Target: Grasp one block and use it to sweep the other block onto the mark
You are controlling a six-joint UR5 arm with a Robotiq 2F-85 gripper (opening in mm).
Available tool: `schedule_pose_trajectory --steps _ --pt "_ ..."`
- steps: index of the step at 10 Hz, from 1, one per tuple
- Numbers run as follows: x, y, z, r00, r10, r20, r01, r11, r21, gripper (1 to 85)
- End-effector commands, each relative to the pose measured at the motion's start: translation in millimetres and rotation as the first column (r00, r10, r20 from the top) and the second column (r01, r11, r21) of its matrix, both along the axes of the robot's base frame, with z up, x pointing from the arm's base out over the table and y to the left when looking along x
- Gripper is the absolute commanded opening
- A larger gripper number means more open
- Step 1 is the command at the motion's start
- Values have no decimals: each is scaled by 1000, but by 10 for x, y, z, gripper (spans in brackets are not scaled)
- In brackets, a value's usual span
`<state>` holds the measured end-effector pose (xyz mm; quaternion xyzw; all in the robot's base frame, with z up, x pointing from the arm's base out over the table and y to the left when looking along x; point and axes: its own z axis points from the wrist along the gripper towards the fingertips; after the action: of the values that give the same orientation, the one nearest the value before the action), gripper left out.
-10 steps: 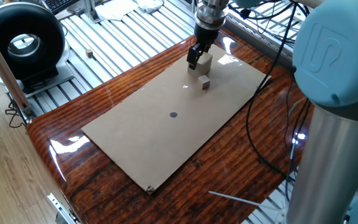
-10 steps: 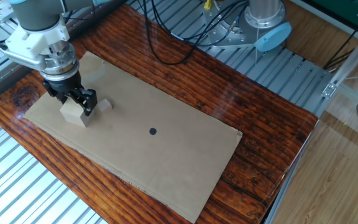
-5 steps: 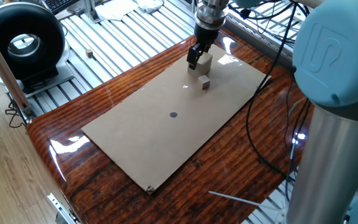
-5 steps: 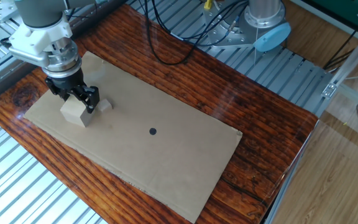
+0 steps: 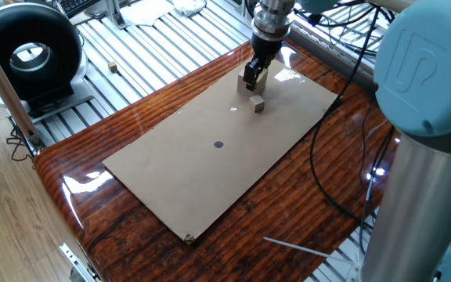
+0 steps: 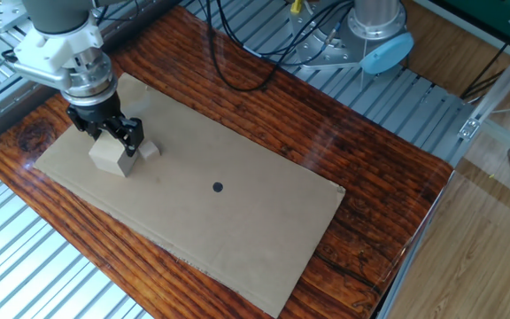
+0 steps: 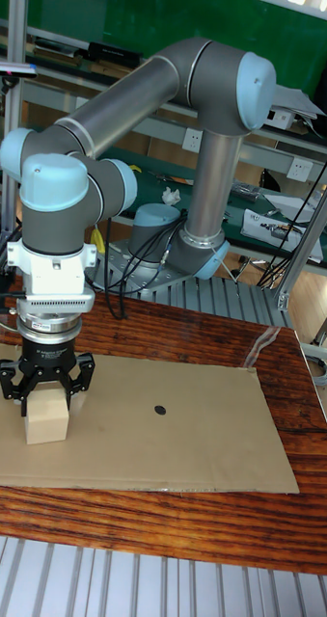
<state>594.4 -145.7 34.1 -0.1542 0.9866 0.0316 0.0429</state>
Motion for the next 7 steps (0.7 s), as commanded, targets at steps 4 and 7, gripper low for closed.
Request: schedule_pose_trajectory --steps 4,7 --pt "-134 17 -40 1000 4 19 -5 1000 22 490" --pt "-303 32 28 1000 -3 -16 4 999 41 490"
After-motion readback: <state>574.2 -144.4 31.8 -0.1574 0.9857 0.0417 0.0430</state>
